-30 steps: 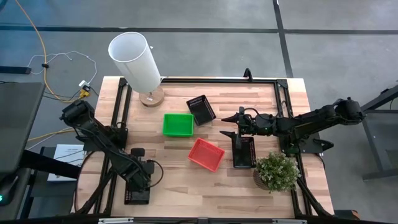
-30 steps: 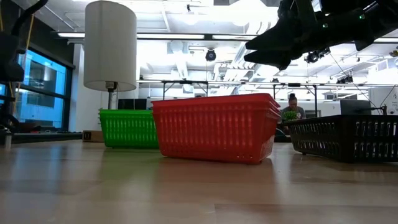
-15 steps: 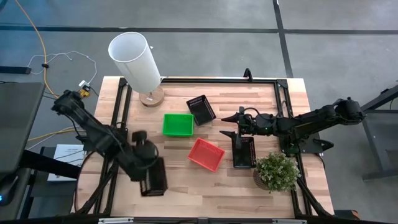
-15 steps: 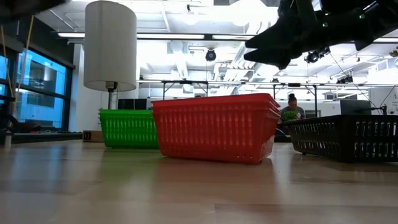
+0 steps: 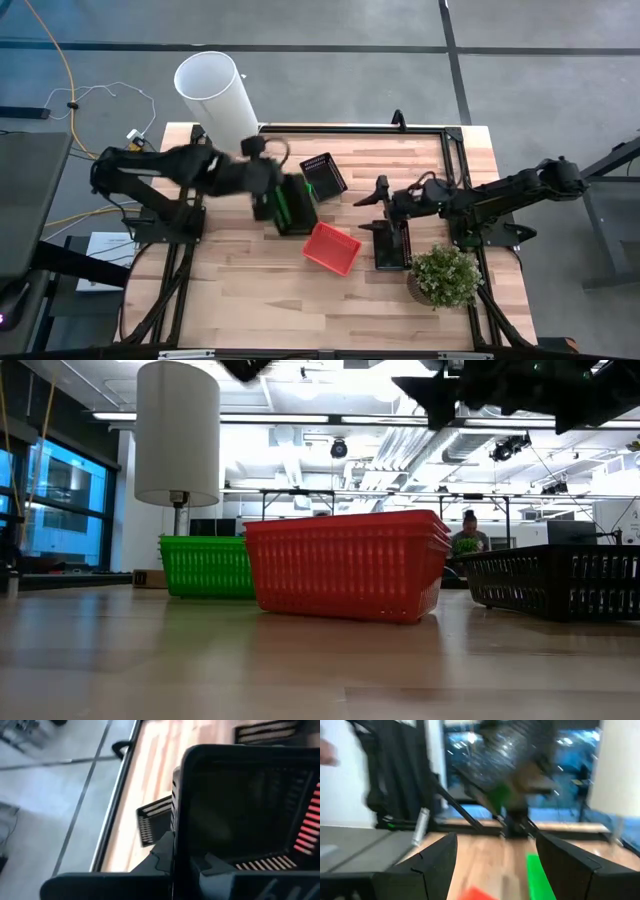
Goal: Stack baskets by color
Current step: Stack the bottom black bin on the middle black bin
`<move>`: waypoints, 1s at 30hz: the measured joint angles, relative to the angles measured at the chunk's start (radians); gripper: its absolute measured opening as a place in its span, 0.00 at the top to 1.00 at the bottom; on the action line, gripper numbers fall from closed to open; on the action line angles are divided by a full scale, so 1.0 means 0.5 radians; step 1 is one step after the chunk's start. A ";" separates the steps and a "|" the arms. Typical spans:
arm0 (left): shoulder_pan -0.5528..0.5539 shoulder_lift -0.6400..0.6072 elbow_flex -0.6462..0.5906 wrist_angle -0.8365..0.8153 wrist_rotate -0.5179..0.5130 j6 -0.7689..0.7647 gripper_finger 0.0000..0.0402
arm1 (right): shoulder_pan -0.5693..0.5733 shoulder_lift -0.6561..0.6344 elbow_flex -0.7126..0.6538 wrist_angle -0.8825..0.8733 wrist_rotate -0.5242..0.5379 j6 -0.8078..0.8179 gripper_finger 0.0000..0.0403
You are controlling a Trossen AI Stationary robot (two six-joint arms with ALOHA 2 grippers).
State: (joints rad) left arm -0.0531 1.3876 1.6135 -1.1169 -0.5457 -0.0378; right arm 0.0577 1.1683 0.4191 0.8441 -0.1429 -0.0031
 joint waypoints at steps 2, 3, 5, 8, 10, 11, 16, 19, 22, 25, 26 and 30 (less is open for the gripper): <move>0.150 0.041 0.000 0.030 0.064 0.085 1.00 | 0.016 -0.025 0.000 0.060 -0.064 -0.011 0.36; 0.222 0.063 0.000 0.051 0.100 0.114 1.00 | 0.029 -0.038 0.001 0.103 -0.067 -0.026 0.36; 0.354 0.120 0.000 0.106 0.203 0.160 1.00 | 0.059 -0.088 0.001 0.108 -0.051 -0.087 0.36; 0.512 0.224 0.000 0.249 0.419 0.218 1.00 | 0.098 -0.170 0.001 0.086 0.038 -0.183 0.36; 0.581 0.295 0.001 0.373 0.464 0.218 1.00 | 0.111 -0.232 0.001 0.035 0.082 -0.231 0.36; 0.613 0.331 0.002 0.431 0.465 0.202 1.00 | 0.113 -0.264 0.001 0.002 0.096 -0.254 0.36; 0.751 0.521 0.002 0.520 0.519 0.195 1.00 | 0.112 -0.399 0.001 -0.181 0.129 -0.269 0.36; 0.829 0.643 0.002 0.492 0.618 0.190 1.00 | 0.112 -0.449 0.001 -0.266 0.129 -0.270 0.36; 0.910 0.751 0.000 0.518 0.765 0.189 1.00 | 0.112 -0.469 0.001 -0.322 0.129 -0.271 0.36; 0.973 0.842 0.001 0.571 0.788 0.191 1.00 | 0.112 -0.469 0.001 -0.323 0.129 -0.273 0.36; 0.990 0.871 0.001 0.590 0.789 0.198 1.00 | 0.112 -0.469 0.001 -0.325 0.129 -0.273 0.36; 1.058 0.951 0.000 0.628 0.805 0.202 1.00 | 0.107 -0.469 0.001 -0.328 0.130 -0.303 0.36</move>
State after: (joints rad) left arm 0.4760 1.8629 1.6135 -0.8029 -0.1430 0.0632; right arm 0.1112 0.9337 0.4194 0.6804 -0.0778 -0.1546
